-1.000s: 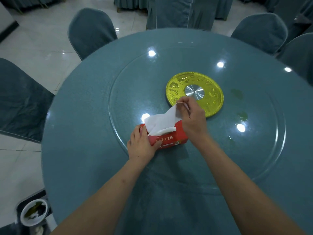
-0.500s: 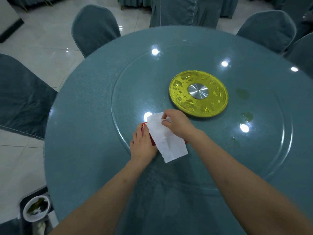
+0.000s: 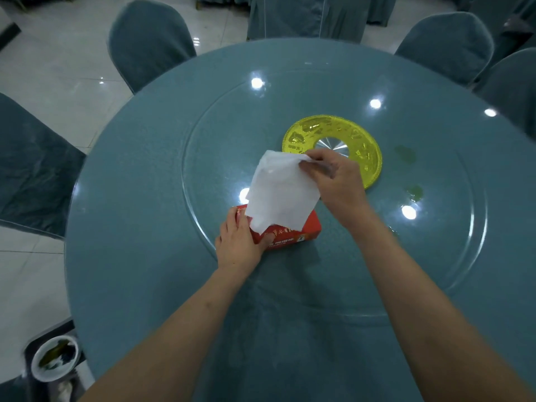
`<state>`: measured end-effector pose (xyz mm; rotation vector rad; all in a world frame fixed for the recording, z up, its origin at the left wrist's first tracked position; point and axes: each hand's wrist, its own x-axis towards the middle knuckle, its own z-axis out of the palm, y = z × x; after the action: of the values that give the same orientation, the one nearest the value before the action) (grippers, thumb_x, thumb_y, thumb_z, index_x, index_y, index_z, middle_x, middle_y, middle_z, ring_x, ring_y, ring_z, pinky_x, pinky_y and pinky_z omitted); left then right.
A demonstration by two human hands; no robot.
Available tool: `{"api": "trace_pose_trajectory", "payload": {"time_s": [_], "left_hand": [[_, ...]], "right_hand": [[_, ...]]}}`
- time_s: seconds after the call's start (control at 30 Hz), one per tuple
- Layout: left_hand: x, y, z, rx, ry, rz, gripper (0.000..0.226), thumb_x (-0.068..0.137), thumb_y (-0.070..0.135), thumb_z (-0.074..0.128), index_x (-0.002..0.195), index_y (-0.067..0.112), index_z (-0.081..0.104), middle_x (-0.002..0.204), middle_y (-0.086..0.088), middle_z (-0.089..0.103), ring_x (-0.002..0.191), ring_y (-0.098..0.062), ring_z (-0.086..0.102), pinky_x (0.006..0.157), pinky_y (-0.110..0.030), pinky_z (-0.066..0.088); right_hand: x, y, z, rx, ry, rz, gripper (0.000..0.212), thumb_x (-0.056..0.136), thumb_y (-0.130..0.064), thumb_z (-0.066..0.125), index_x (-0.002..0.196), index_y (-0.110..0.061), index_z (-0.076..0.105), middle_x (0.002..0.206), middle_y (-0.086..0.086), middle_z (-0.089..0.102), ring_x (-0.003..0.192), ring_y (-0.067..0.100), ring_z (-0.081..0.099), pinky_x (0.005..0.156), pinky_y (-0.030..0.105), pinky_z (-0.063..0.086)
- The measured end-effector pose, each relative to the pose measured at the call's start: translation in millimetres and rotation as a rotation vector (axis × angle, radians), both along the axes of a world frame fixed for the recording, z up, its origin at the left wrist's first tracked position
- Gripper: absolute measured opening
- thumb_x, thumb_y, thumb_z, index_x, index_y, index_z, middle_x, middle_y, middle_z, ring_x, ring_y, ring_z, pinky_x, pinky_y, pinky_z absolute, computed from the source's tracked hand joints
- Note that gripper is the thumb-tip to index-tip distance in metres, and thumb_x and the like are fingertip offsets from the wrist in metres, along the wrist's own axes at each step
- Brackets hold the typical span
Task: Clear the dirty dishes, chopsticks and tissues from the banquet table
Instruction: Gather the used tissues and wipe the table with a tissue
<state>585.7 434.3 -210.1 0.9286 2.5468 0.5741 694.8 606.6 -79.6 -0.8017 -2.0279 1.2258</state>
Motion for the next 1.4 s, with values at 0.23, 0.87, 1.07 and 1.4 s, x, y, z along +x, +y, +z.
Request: {"api": "trace_pose_trajectory", "payload": {"time_s": [0.23,0.87,1.07,1.4], "left_hand": [[0.2,0.9,3.8,0.003,-0.03,-0.001,0.093,0.085,0.061,0.068,0.157,0.021,0.025,0.163,-0.001,0.014,0.142,-0.031,0.032,0.113,-0.051,0.037],[-4.9,-3.7,3.6,-0.083,-0.018,-0.07,0.095,0.089,0.069,0.056,0.161,0.022,0.015,0.166,-0.001,0.006,0.143,-0.031,0.029,0.114,-0.053,0.035],[-4.4,-3.5,4.6,-0.081,-0.024,-0.068,0.091,0.087,0.045,0.068,0.159,0.023,0.017,0.161,0.004,0.006,0.136,-0.03,0.033,0.109,-0.05,0.039],[-3.4,-2.6,5.1,-0.05,0.005,-0.041,0.087,0.086,0.054,0.064,0.156,0.026,0.021,0.158,0.005,0.014,0.129,-0.03,0.04,0.103,-0.049,0.041]], "right_hand": [[38.8,17.9,13.7,-0.143,-0.458,0.374,0.003,0.089,-0.02,0.077,0.088,-0.023,0.076,0.082,-0.013,0.07,0.076,0.002,0.058,0.073,0.027,0.045],[15.5,-20.0,-93.2,0.292,-0.549,0.394,0.004,0.086,-0.026,0.082,0.089,-0.028,0.079,0.16,-0.009,0.041,0.152,0.015,0.024,0.121,0.036,0.021],[0.0,-26.0,-97.2,0.425,-0.55,0.325,0.007,0.087,-0.026,0.078,0.095,-0.025,0.079,0.11,-0.01,0.074,0.119,0.021,0.06,0.103,0.048,0.042],[-2.7,-24.8,-82.7,0.297,-0.349,0.179,0.016,0.091,-0.008,0.073,0.106,-0.01,0.078,0.102,0.004,0.076,0.097,0.021,0.066,0.088,0.03,0.049]]}}
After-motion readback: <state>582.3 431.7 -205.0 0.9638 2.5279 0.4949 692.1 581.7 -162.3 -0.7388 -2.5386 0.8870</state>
